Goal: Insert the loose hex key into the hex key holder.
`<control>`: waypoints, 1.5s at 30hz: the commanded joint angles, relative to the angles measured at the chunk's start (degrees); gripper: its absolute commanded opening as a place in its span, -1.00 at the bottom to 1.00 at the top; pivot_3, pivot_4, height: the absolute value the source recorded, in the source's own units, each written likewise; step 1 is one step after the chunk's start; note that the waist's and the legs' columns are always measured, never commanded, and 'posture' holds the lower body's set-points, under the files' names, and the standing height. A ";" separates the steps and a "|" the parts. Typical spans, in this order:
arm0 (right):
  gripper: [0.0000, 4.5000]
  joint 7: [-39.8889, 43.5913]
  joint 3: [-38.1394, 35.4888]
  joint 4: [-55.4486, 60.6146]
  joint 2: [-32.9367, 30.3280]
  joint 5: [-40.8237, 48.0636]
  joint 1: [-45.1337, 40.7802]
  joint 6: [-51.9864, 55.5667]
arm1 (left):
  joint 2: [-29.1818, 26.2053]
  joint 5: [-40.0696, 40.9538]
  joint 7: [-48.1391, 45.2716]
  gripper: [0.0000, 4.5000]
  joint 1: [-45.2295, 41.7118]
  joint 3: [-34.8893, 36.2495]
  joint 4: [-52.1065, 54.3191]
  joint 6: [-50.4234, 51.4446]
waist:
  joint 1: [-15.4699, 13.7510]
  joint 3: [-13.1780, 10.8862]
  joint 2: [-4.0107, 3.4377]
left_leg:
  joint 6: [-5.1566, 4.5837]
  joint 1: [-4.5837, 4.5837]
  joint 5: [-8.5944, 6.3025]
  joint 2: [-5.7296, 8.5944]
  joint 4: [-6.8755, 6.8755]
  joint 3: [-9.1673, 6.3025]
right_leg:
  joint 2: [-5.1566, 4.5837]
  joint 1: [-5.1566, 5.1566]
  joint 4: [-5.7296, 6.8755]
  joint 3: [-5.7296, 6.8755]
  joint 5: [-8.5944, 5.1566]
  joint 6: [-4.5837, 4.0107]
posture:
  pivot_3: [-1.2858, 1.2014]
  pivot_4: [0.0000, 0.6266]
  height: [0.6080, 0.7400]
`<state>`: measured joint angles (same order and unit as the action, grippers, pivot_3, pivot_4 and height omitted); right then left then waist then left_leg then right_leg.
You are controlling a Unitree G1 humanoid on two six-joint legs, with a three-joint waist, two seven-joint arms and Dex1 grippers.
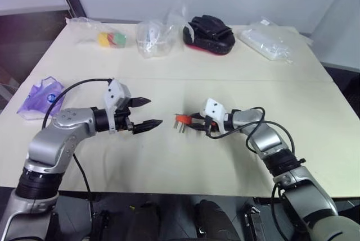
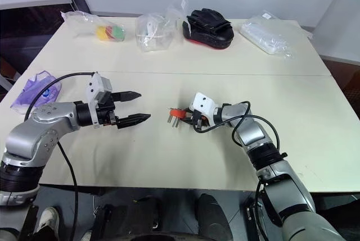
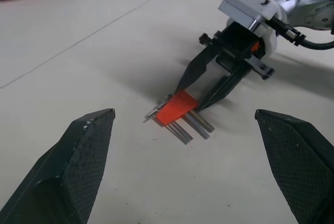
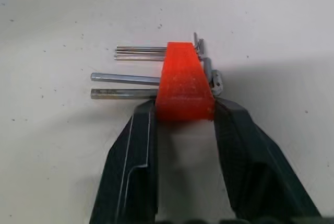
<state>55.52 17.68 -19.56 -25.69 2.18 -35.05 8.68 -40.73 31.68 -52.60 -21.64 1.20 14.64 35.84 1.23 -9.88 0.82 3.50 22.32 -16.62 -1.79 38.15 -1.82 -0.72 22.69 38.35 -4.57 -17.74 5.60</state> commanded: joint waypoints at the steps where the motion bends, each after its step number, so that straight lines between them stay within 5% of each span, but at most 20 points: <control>1: -0.57 0.01 0.23 -1.04 -0.04 -1.34 0.52 -0.18 | -0.07 0.21 0.30 1.00 -0.05 1.69 1.84 -1.15 | 0.00 0.00 0.00 | 0.00 0.00 0.00 0.00 0.00 0.00 | 0.00 0.00 0.00 0.00 0.00 0.00 | 0.03 -0.52 1.00; 9: -0.57 -13.41 -2.38 7.62 -3.34 -10.91 2.08 -12.87 | 1.74 3.40 -1.18 1.00 -5.04 1.96 -1.69 0.45 | -0.34 0.00 -0.01 | 0.01 0.04 0.00 0.02 0.02 0.00 | -0.02 0.04 0.02 0.00 0.00 0.00 | 0.03 -0.52 1.00; 17: -0.57 -23.65 -6.91 24.02 -15.57 -24.39 3.77 -30.76 | 6.93 9.20 -6.06 1.00 -19.85 1.25 -12.71 5.57 | -0.26 -0.02 0.00 | 0.01 0.15 0.00 0.06 0.00 -0.01 | 0.02 0.14 0.00 0.01 0.00 0.01 | 0.03 -0.52 1.00; 28: -0.57 -28.31 -11.05 27.93 -19.73 -27.96 0.08 -40.41 | 14.17 9.77 -12.92 1.00 -30.93 -0.91 -22.04 7.01 | -0.04 -0.02 0.00 | 0.01 0.10 0.01 0.05 0.01 0.03 | 0.04 0.11 0.02 -0.03 0.00 0.01 | 0.03 -0.52 1.00; 45: -0.57 -28.38 -12.58 29.09 -20.25 -26.94 0.20 -44.52 | 16.14 8.20 -14.56 1.00 -31.36 -1.50 -23.61 7.49 | -0.07 -0.02 0.00 | 0.03 0.10 0.02 0.05 0.03 0.03 | 0.03 0.11 0.03 -0.04 0.00 0.01 | 0.03 -0.52 1.00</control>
<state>27.85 7.67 7.78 -45.16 -26.11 -33.90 -35.42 -24.28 39.92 -66.45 -52.44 -0.41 -9.46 44.04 1.16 -9.90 0.82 3.53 22.42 -16.61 -1.74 38.18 -1.79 -0.69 22.79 38.38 -4.61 -17.73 5.61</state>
